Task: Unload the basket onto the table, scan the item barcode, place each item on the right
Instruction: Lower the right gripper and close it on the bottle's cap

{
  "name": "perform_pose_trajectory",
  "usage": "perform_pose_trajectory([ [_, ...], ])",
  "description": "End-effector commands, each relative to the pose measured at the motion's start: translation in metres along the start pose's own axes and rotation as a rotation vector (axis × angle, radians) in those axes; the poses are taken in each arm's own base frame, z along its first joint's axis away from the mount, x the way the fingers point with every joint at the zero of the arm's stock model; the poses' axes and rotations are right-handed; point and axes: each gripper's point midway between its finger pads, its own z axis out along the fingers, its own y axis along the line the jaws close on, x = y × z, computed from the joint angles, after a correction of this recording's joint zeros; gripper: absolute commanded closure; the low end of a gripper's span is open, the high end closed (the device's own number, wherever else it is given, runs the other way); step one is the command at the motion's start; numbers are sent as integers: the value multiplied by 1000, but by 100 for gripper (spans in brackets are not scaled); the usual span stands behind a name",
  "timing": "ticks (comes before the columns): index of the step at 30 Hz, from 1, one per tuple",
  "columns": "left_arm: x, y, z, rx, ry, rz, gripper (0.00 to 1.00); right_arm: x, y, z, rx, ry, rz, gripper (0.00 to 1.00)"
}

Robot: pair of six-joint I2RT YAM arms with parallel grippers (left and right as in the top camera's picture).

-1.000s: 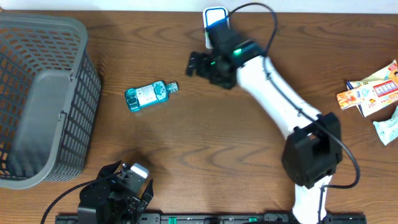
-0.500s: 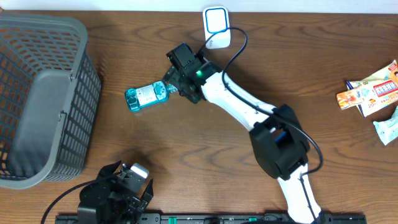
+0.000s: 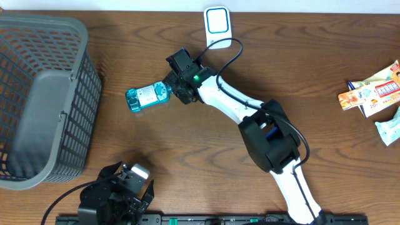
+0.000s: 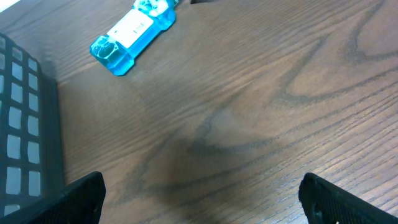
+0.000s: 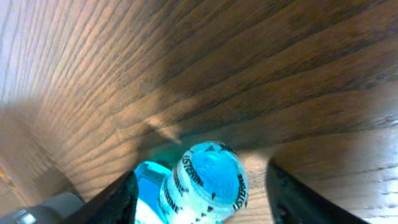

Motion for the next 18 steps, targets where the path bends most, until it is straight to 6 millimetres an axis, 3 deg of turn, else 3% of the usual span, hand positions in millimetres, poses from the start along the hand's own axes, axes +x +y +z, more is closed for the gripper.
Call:
perform_pose_trajectory([
  [1, 4, 1, 1, -9, 19, 5, 1, 7, -23, 23, 61, 4, 8, 43],
  [9, 4, 1, 1, -9, 19, 5, 1, -9, -27, 24, 79, -58, -115, 60],
  [14, 4, 1, 1, -9, 19, 5, 1, -10, -30, 23, 84, -18, -244, 86],
  [18, 4, 1, 1, -9, 19, 5, 1, -20, -49, 13, 165, -6, -232, 96],
])
